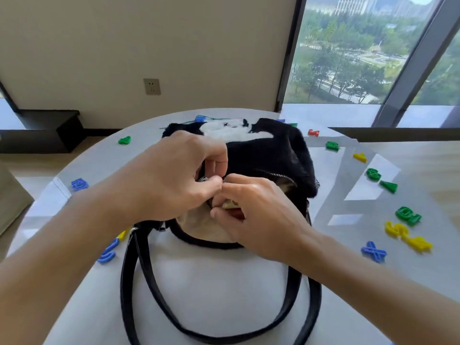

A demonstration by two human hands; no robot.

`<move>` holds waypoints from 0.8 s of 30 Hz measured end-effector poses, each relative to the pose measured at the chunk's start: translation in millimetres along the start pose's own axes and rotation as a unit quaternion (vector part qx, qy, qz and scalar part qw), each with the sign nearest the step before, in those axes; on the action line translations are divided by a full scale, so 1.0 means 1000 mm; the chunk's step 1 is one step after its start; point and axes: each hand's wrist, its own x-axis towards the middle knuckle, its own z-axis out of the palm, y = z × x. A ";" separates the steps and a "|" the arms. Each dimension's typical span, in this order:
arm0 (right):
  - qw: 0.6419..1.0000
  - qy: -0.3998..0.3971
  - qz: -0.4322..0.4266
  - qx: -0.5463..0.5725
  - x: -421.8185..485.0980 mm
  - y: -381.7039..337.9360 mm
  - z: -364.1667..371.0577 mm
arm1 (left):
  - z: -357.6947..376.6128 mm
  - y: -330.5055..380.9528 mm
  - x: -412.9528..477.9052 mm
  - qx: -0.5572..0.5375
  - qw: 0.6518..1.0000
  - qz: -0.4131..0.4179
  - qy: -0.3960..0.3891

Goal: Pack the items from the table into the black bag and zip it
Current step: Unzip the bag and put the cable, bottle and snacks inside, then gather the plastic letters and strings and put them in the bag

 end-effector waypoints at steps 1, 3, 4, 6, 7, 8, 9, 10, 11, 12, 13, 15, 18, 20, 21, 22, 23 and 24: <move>1.000 -0.004 0.012 0.022 -0.001 -0.001 -0.003 | -0.001 0.002 0.003 -0.027 1.000 -0.014 -0.005; 0.997 -0.019 0.045 0.062 -0.003 -0.007 -0.012 | -0.007 0.008 0.005 -0.065 0.997 -0.045 -0.022; 0.995 -0.026 0.064 0.078 -0.004 -0.011 -0.017 | -0.011 0.013 0.005 -0.077 0.995 -0.060 -0.035; 0.988 -0.046 0.107 0.104 -0.006 -0.020 -0.031 | -0.024 0.024 0.004 -0.102 0.989 -0.089 -0.064; 0.983 -0.053 0.126 0.119 -0.007 -0.026 -0.038 | -0.031 0.031 0.001 -0.114 0.986 -0.097 -0.074; 0.977 -0.061 0.152 0.139 -0.009 -0.032 -0.046 | -0.039 0.036 -0.002 -0.125 0.982 -0.112 -0.089; 0.969 -0.063 0.179 0.158 -0.010 -0.037 -0.054 | -0.046 0.040 -0.006 -0.132 0.978 -0.125 -0.106; 0.959 -0.071 0.209 0.178 -0.012 -0.045 -0.063 | -0.054 0.045 -0.012 -0.142 0.971 -0.145 -0.127; 0.952 -0.076 0.228 0.187 -0.017 -0.050 -0.065 | -0.053 0.048 -0.021 -0.148 0.966 -0.158 -0.144; 0.943 -0.082 0.251 0.203 -0.018 -0.058 -0.075 | -0.063 0.052 -0.027 -0.158 0.958 -0.178 -0.163; 0.938 -0.089 0.265 0.207 -0.020 -0.064 -0.081 | -0.065 0.055 -0.035 -0.162 0.951 -0.193 -0.181; 0.927 -0.102 0.290 0.216 -0.019 -0.079 -0.099 | -0.078 0.061 -0.049 -0.169 0.934 -0.226 -0.218; 0.910 -0.116 0.327 0.228 -0.024 -0.095 -0.111 | -0.082 0.068 -0.072 -0.170 0.914 -0.263 -0.259; 0.895 -0.121 0.358 0.235 -0.031 -0.103 -0.112 | -0.080 0.071 -0.088 -0.166 0.905 -0.288 -0.267; 0.888 -0.125 0.375 0.233 -0.036 -0.108 -0.111 | -0.078 0.073 -0.097 -0.160 0.902 -0.301 -0.266; 0.880 -0.130 0.393 0.232 -0.043 -0.113 -0.108 | -0.075 0.075 -0.108 -0.150 0.898 -0.318 -0.265; 0.873 -0.135 0.408 0.231 -0.051 -0.118 -0.103 | -0.071 0.077 -0.118 -0.137 0.894 -0.338 -0.260; 0.866 -0.141 0.421 0.227 -0.061 -0.123 -0.098 | -0.065 0.080 -0.129 -0.124 0.888 -0.360 -0.256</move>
